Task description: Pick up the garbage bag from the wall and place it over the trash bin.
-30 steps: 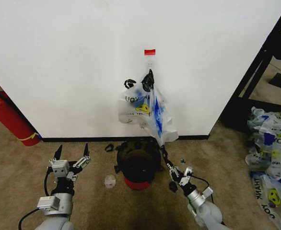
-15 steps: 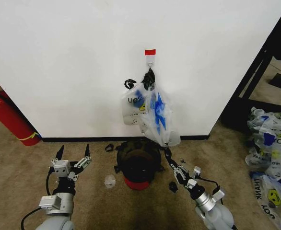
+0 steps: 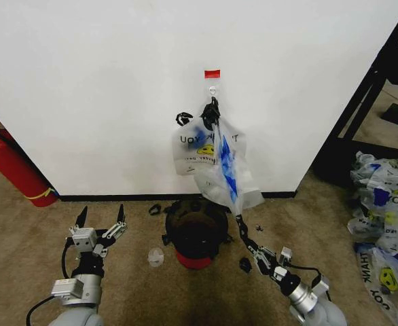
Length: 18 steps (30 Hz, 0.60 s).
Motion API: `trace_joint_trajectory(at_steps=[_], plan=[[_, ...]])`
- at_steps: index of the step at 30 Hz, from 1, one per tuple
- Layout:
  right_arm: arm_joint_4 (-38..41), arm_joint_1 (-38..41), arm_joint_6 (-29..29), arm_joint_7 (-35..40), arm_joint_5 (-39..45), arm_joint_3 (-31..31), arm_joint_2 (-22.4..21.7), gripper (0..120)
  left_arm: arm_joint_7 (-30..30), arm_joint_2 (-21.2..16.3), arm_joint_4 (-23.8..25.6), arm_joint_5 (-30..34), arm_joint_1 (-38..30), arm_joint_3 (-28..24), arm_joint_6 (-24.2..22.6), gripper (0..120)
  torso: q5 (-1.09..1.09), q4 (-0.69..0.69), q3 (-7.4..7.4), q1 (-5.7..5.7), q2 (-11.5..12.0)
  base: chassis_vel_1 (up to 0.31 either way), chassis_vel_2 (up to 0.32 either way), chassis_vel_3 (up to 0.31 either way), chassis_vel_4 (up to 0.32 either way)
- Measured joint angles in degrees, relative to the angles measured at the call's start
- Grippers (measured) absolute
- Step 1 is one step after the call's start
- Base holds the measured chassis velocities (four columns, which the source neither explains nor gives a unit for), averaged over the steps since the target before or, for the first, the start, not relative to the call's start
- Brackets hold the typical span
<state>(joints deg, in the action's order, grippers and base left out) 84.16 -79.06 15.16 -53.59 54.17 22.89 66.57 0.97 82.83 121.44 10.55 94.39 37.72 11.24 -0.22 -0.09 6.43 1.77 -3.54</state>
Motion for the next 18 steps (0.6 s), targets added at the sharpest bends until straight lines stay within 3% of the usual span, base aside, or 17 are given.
trace_joint_trajectory(at_steps=[5, 9, 12, 15, 18], plan=[[1.74, 1.60, 1.43, 2.43, 0.95, -1.14, 0.85, 0, 0.00, 0.23, -0.18, -0.41, -0.07, -0.29, 0.02, 100, 0.00, 0.01, 0.00, 0.00, 0.00, 0.000, 0.000, 0.000, 0.000], [2.69, 3.10, 3.65, 3.63, -2.78, -1.58, 0.29, 10, 0.00, 0.26, -0.26, -0.49, -0.06, -0.23, 0.07, 100, 0.00, 0.01, 0.00, 0.00, 0.00, 0.000, 0.000, 0.000, 0.000], [2.17, 5.47, 6.84, -2.85, -7.61, -1.03, -3.32, 23, 0.04, -0.03, -0.36, -0.50, 0.06, 0.20, 0.28, 100, 0.02, 0.00, 0.00, 0.00, 0.00, 0.000, 0.000, 0.000, 0.000], [1.27, 9.59, 6.46, -12.74, -12.44, 1.95, -9.45, 36, 0.19, -0.24, -0.60, -0.46, 0.00, 0.48, 0.33, 100, 0.01, 0.00, 0.01, 0.00, 0.00, 0.000, 0.000, 0.000, 0.000], [1.25, 12.21, 6.99, -11.31, -13.73, 2.53, -12.87, 45, 0.22, -0.18, -0.83, -0.49, -0.08, 0.38, 0.33, 100, -0.03, 0.00, 0.00, 0.00, 0.00, 0.000, 0.000, 0.000, 0.000]])
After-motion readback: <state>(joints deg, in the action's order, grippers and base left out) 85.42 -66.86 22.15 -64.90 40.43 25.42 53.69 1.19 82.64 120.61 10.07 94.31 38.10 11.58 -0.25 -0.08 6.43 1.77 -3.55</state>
